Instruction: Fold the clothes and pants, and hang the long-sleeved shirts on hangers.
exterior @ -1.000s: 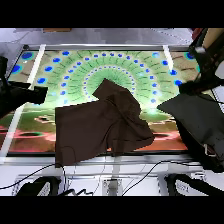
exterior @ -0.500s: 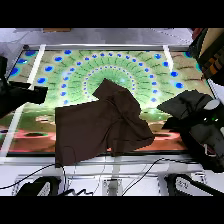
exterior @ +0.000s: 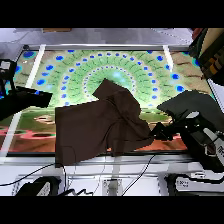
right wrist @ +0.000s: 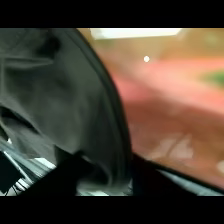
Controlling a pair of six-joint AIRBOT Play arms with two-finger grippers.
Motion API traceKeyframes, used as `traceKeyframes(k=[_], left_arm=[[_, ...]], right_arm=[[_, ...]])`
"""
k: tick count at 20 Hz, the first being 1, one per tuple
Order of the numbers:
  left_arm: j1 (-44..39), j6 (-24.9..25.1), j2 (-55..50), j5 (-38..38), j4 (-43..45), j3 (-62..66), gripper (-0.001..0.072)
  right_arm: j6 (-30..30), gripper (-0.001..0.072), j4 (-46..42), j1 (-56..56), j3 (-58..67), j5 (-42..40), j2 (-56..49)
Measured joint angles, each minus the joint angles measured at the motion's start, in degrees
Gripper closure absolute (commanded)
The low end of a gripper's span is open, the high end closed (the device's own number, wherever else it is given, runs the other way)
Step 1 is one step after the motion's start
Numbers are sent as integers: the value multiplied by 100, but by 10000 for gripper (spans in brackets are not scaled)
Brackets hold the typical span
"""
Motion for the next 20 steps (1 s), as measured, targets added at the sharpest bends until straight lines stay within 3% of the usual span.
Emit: traceKeyframes(k=[1, 3, 5, 10, 12, 13, 15, 20], left_arm=[[0, -144, -46, -17, 0, -9, 19], [0, -562, -166, -44, 0, -17, 23], [4, -1073, -348, -144, 2, -26, 289], [295, -1506, -1056, -1163, 426, -28, 314], [612, -1342, -1375, -1755, 551, -50, 303], [813, -1228, -1530, -2072, 564, -103, 232], [1198, -1001, -1757, -2577, 511, -308, 167], [1718, -289, -1991, -3126, 155, -1364, 158]], right_arm=[[-127, 699, 131, 114, 13, -68, -46], [-417, 701, 404, 332, 129, -254, -105], [-638, 700, 651, 494, 358, -411, -129], [-870, 701, 920, 662, 962, -695, -151], [-898, 701, 960, 680, 1060, -745, -155], [-918, 701, 957, 686, 1091, -787, -157], [-962, 701, 973, 695, 1130, -846, -157], [-1016, 700, 979, 699, 1165, -1056, -157]])
